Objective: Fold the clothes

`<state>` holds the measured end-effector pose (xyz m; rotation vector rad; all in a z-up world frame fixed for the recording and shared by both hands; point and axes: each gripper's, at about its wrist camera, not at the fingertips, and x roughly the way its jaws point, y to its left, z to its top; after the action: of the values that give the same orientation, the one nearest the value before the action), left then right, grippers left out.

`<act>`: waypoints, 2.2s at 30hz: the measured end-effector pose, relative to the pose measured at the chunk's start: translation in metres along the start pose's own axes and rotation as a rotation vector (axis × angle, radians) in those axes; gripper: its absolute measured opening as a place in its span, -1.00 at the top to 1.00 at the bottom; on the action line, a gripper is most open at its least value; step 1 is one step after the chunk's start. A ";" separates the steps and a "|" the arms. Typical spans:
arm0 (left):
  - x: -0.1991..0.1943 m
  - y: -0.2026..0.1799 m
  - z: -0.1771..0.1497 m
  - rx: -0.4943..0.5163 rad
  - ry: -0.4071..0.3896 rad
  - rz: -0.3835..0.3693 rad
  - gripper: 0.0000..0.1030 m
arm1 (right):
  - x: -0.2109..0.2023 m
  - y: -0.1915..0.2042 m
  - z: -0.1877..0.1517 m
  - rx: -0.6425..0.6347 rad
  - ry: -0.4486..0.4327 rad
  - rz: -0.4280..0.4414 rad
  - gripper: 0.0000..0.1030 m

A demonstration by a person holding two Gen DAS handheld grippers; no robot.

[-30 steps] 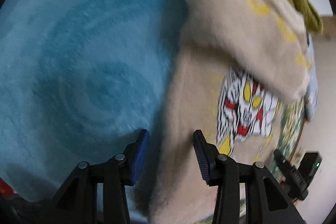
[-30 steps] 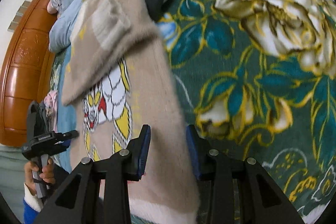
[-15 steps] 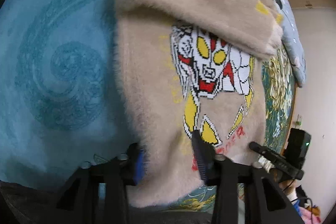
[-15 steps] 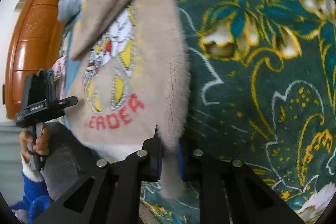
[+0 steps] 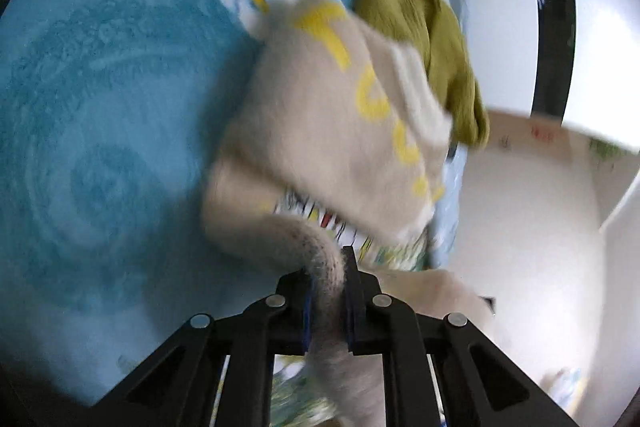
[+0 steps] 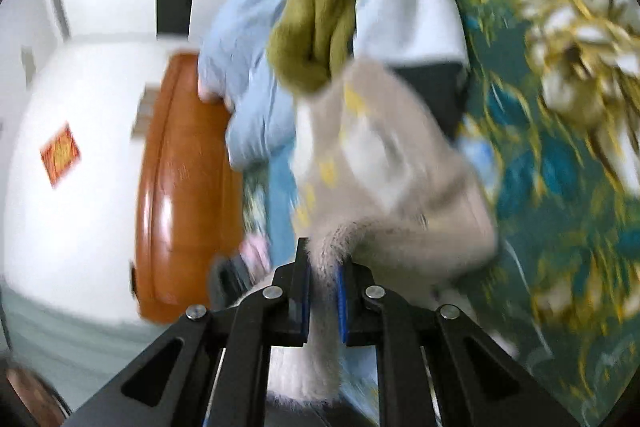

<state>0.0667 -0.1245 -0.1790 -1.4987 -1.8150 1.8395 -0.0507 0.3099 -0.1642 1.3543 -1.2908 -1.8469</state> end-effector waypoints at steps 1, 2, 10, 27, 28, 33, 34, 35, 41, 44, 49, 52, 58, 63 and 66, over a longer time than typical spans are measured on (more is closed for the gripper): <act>0.000 0.000 0.003 -0.018 -0.011 -0.014 0.70 | 0.007 0.002 0.011 0.004 -0.013 -0.016 0.80; 0.001 0.000 0.007 -0.035 -0.021 -0.028 0.63 | 0.015 0.004 0.020 0.006 -0.020 -0.035 0.80; -0.008 -0.011 0.010 -0.045 -0.112 -0.105 0.12 | 0.047 -0.007 0.062 0.121 -0.031 -0.096 0.71; 0.005 -0.069 0.029 0.440 -0.260 0.384 -0.22 | 0.037 0.013 0.067 -0.124 -0.043 -0.422 0.21; 0.010 -0.069 0.032 0.448 -0.254 0.391 -0.19 | 0.041 0.017 0.067 -0.132 -0.046 -0.423 0.21; 0.023 -0.078 0.030 0.489 -0.264 0.418 0.43 | 0.053 0.036 0.065 -0.186 -0.038 -0.463 0.16; 0.025 -0.079 0.028 0.502 -0.260 0.425 0.63 | 0.055 0.038 0.065 -0.191 -0.034 -0.485 0.16; 0.027 -0.081 0.027 0.525 -0.255 0.432 0.73 | 0.055 0.039 0.065 -0.192 -0.030 -0.504 0.27; 0.003 -0.079 0.016 0.572 -0.296 0.356 0.75 | 0.046 0.058 0.059 -0.258 -0.021 -0.525 0.75; -0.014 -0.067 0.022 0.521 -0.328 0.322 0.76 | 0.039 0.059 0.061 -0.262 -0.059 -0.488 0.76; -0.005 -0.041 0.030 0.456 -0.303 0.364 0.76 | 0.056 0.032 0.061 -0.199 -0.045 -0.529 0.76; -0.003 -0.025 0.032 0.393 -0.295 0.338 0.75 | 0.056 0.022 0.062 -0.178 -0.040 -0.522 0.76; -0.010 -0.014 0.035 0.316 -0.292 0.265 0.69 | 0.059 0.031 0.066 -0.212 -0.026 -0.506 0.74; -0.005 -0.016 0.034 0.336 -0.317 0.288 -0.15 | 0.054 0.025 0.062 -0.239 -0.036 -0.462 0.48; 0.001 -0.014 0.036 0.344 -0.299 0.273 -0.38 | 0.050 0.012 0.057 -0.219 -0.038 -0.425 -0.02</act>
<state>0.0332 -0.1438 -0.1763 -1.4590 -1.3428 2.4705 -0.1232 0.2863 -0.1727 1.5633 -0.8277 -2.2268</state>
